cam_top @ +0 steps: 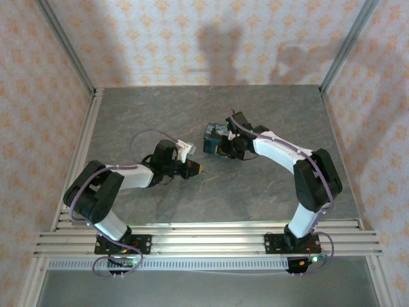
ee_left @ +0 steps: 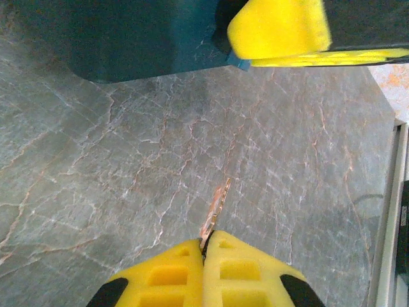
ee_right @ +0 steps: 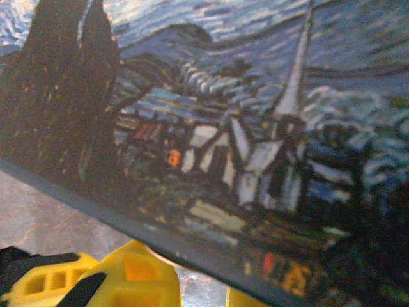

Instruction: Unlock the padlock with the key

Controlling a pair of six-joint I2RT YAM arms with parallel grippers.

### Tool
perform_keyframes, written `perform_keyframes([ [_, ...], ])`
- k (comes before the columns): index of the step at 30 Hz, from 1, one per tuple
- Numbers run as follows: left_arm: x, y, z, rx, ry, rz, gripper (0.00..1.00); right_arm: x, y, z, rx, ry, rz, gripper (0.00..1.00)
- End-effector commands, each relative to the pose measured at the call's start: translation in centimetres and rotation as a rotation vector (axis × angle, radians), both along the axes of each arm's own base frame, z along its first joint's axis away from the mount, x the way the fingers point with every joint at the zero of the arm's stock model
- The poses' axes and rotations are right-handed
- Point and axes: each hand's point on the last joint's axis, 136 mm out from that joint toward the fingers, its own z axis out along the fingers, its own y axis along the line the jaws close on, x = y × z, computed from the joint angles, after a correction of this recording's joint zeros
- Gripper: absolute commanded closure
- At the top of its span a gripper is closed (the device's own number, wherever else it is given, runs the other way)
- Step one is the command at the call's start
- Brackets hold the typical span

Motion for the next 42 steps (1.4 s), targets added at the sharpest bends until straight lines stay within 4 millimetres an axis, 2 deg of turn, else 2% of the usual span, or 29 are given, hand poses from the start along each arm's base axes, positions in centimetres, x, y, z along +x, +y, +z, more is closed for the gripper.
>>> perform_keyframes([
  [1,1.6,-1.1,2.0,-0.062,-0.060,0.025,1.00,0.1,0.6,3.9,0.078,-0.032,0.032,1.00],
  [12,2.6,-1.7,3.4,-0.045,-0.155,0.030,1.00,0.4,0.3,6.1,0.128,0.001,0.031,1.00],
  [19,3.0,-2.2,3.4,-0.047,-0.159,0.018,1.00,0.4,0.3,6.1,0.127,0.013,0.027,1.00],
  [27,3.5,-3.0,4.5,-0.051,-0.180,0.005,1.00,0.5,0.4,5.8,0.130,0.025,0.020,1.00],
  [42,3.9,-4.3,3.9,-0.072,-0.168,-0.003,1.00,0.6,0.7,6.3,0.152,0.026,0.016,1.00],
])
